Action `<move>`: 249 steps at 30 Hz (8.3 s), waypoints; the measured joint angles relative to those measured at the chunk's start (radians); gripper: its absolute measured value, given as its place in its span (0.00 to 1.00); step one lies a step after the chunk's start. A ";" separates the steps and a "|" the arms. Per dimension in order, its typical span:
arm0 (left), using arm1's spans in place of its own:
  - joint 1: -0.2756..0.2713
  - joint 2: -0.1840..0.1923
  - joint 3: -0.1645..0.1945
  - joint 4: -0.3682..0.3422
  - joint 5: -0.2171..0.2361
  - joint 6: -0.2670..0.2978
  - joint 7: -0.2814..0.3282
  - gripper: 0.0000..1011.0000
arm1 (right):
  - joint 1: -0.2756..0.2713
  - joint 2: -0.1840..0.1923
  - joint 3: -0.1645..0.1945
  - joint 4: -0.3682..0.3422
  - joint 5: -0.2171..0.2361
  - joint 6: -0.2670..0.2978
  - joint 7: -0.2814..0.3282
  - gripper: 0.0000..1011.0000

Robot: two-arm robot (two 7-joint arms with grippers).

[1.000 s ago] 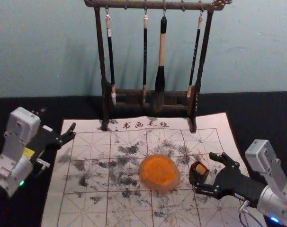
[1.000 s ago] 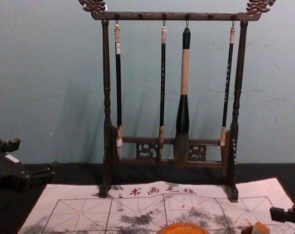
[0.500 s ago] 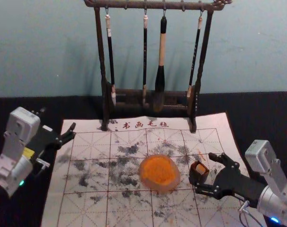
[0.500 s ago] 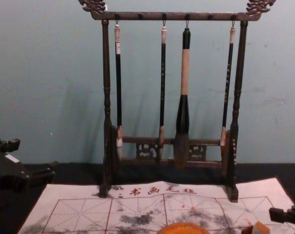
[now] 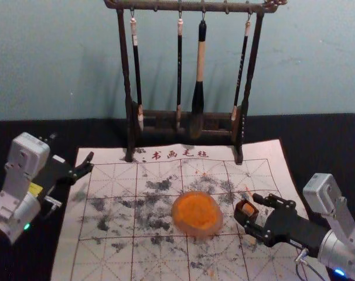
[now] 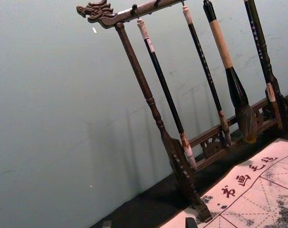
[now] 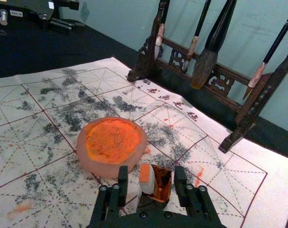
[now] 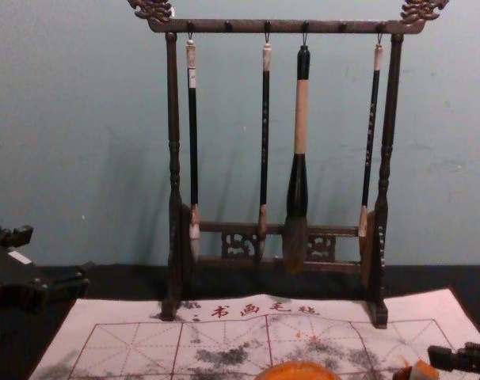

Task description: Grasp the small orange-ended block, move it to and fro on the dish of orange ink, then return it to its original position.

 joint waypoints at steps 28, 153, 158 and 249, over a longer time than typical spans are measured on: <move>0.000 0.000 0.000 0.000 0.000 0.000 0.000 0.99 | 0.000 0.000 0.000 0.000 0.001 0.000 0.000 0.09; 0.000 0.000 0.000 0.000 0.000 0.000 0.000 0.99 | 0.213 -0.071 -0.126 -0.048 -0.134 0.326 0.116 0.09; 0.000 0.000 0.000 0.000 0.000 0.000 0.000 0.99 | 0.195 -0.055 -0.126 -0.071 -0.118 0.325 0.130 0.09; 0.000 0.000 0.000 0.000 0.000 0.000 0.000 0.99 | 0.250 -0.078 -0.184 -0.049 -0.115 0.360 0.156 0.08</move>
